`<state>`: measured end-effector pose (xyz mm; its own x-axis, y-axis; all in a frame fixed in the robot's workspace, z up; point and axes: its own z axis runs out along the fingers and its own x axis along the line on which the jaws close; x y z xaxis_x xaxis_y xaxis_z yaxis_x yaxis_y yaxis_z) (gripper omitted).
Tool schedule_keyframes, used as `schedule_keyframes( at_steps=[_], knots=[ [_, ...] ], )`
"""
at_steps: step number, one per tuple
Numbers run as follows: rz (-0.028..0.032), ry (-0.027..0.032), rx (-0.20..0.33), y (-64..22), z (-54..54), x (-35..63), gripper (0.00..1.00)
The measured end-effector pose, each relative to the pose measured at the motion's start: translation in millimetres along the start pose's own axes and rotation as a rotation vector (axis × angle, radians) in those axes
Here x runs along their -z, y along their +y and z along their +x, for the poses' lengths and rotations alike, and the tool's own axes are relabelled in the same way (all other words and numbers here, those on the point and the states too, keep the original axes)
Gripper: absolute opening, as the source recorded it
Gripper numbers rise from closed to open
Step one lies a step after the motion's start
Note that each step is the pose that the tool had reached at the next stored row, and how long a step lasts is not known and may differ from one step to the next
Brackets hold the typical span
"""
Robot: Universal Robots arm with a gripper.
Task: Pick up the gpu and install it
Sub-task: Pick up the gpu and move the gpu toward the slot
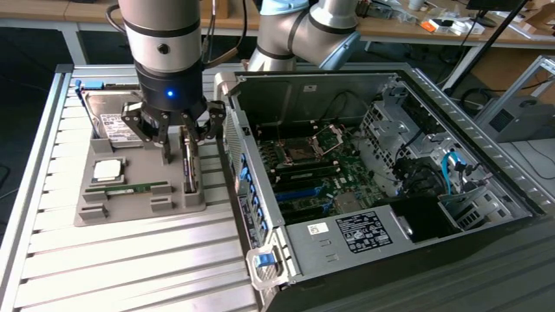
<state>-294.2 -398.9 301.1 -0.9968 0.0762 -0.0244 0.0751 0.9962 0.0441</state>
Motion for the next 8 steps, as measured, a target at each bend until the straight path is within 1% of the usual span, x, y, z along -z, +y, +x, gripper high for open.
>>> schedule_keyframes(
  at_steps=[8],
  knots=[
    [-0.0001, 0.0000, 0.000, -0.1, 0.0, -2.0, 0.48]
  ],
)
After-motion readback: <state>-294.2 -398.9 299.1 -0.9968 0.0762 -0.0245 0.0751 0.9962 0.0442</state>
